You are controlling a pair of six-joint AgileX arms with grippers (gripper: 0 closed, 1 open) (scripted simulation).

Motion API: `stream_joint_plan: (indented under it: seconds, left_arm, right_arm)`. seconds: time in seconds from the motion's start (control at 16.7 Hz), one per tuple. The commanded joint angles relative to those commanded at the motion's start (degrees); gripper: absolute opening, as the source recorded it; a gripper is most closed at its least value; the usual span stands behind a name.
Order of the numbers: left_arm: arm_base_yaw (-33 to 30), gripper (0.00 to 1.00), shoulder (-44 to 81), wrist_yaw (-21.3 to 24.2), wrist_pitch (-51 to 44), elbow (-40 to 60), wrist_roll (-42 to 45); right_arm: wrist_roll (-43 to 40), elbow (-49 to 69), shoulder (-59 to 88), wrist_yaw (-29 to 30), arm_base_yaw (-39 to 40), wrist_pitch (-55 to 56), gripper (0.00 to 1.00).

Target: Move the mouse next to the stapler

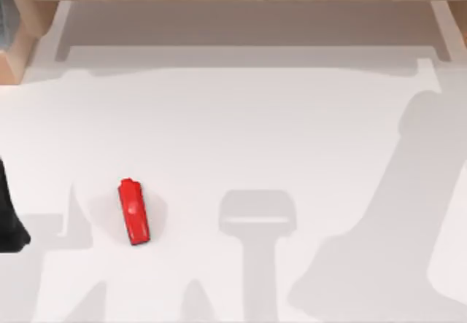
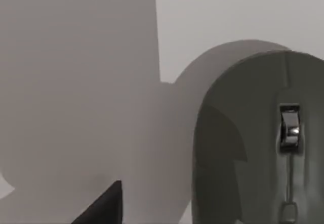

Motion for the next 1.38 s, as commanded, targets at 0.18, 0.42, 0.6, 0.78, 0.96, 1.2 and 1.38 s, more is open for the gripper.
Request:
stream_joint_plan:
  seconds: [0.18,0.42,0.6,0.78,0.96,1.2,1.38]
  left_arm:
    - [0.0,1.0,0.0,0.0,0.0,0.0,0.0]
    - [0.0,1.0,0.0,0.0,0.0,0.0,0.0]
    - [0.0,1.0,0.0,0.0,0.0,0.0,0.0]
    - [0.0,1.0,0.0,0.0,0.0,0.0,0.0]
    - [0.0,1.0,0.0,0.0,0.0,0.0,0.0]
    - [0.0,1.0,0.0,0.0,0.0,0.0,0.0]
    - [0.0,1.0,0.0,0.0,0.0,0.0,0.0]
  right_arm:
    - [0.0,0.0,0.0,0.0,0.0,0.0,0.62]
    - [0.0,0.0,0.0,0.0,0.0,0.0,0.32]
    - [0.0,0.0,0.0,0.0,0.0,0.0,0.1]
    - [0.0,0.0,0.0,0.0,0.0,0.0,0.0]
    - [0.0,0.0,0.0,0.0,0.0,0.0,0.0]
    - [0.1,0.0,-0.1,0.0,-0.2,0.0,0.0]
    - [-0.1,-0.1,-1.3,-0.1,-0.3,-0.6,0.0]
